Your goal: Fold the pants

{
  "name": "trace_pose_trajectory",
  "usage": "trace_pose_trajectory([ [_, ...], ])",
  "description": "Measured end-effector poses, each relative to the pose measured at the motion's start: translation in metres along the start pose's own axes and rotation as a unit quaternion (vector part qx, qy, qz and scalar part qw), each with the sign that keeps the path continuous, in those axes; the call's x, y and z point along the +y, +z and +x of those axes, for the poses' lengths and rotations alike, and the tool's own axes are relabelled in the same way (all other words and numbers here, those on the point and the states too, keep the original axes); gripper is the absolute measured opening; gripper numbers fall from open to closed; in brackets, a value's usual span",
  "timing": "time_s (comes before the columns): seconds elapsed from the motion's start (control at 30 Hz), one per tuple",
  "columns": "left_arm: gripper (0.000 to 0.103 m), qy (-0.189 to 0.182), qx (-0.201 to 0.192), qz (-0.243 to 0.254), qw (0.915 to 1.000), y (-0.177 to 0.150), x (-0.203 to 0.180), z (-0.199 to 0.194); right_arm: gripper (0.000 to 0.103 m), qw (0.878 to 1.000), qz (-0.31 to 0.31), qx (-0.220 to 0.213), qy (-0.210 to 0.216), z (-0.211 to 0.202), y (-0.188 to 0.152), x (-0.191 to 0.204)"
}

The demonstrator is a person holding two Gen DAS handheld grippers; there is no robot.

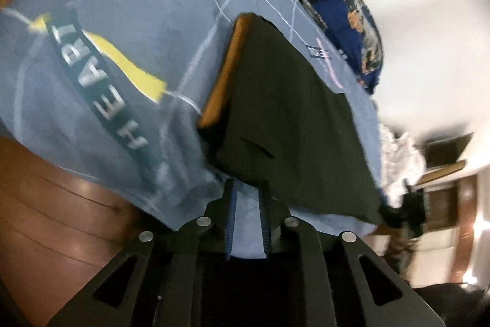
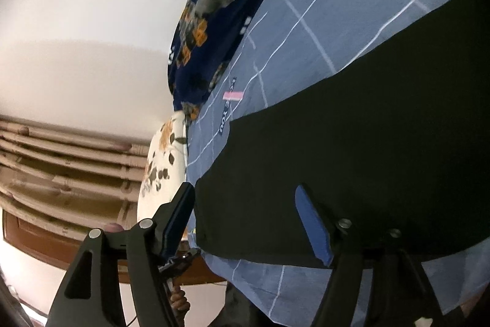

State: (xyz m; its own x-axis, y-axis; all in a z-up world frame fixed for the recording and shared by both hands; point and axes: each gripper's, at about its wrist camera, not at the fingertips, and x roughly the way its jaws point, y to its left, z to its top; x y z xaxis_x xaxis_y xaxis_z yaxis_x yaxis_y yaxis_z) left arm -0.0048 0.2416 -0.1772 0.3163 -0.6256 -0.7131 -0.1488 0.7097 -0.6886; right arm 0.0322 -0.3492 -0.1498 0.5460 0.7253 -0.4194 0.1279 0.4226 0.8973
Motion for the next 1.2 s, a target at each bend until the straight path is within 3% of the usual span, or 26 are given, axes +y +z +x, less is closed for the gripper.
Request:
trace_pose_trajectory([
  [0.1,0.02,-0.016,0.002,-0.007,0.9998,0.002,-0.006,0.01,0.067,1.0,0.005,0.013,0.0,0.008,-0.004,-0.003],
  [0.2,0.02,0.004,-0.016,0.003,0.9999,0.003,-0.012,0.014,0.067,1.0,0.005,0.019,-0.004,0.009,-0.008,-0.004],
  [0.27,0.012,0.025,-0.036,0.014,0.9989,0.001,-0.018,0.012,0.067,1.0,0.007,0.016,-0.003,0.007,-0.008,-0.005],
  [0.33,0.011,0.039,-0.047,0.024,0.9978,0.0,-0.025,0.013,0.068,1.0,0.007,0.011,-0.002,0.004,-0.007,-0.006],
  [0.5,0.008,0.05,-0.077,0.03,0.9953,0.005,-0.03,0.009,0.069,1.0,0.013,0.015,-0.001,0.007,-0.008,-0.01],
  [0.6,0.003,0.055,-0.094,0.057,0.9924,0.013,-0.044,0.007,0.069,1.0,0.01,0.021,-0.007,0.011,-0.01,-0.011],
  [0.67,0.002,0.075,-0.118,0.096,0.9855,0.016,-0.057,0.001,0.069,1.0,0.015,0.023,-0.005,0.012,-0.011,-0.013],
  [0.83,0.002,0.082,-0.089,0.035,0.9921,0.02,-0.018,0.015,0.069,1.0,0.022,0.02,-0.004,0.01,-0.01,-0.017],
  [1.0,0.002,0.062,-0.119,0.042,0.9901,0.014,-0.016,-0.002,0.07,1.0,0.021,0.022,-0.003,0.01,-0.01,-0.016],
  [1.13,0.004,0.038,-0.092,0.032,0.9945,0.007,-0.022,-0.014,0.07,0.999,0.015,0.033,-0.002,0.014,-0.011,-0.012],
  [1.2,0.005,0.035,-0.06,0.023,0.9974,0.002,-0.023,-0.006,0.071,0.999,0.013,0.032,0.0,0.015,-0.012,-0.011],
])
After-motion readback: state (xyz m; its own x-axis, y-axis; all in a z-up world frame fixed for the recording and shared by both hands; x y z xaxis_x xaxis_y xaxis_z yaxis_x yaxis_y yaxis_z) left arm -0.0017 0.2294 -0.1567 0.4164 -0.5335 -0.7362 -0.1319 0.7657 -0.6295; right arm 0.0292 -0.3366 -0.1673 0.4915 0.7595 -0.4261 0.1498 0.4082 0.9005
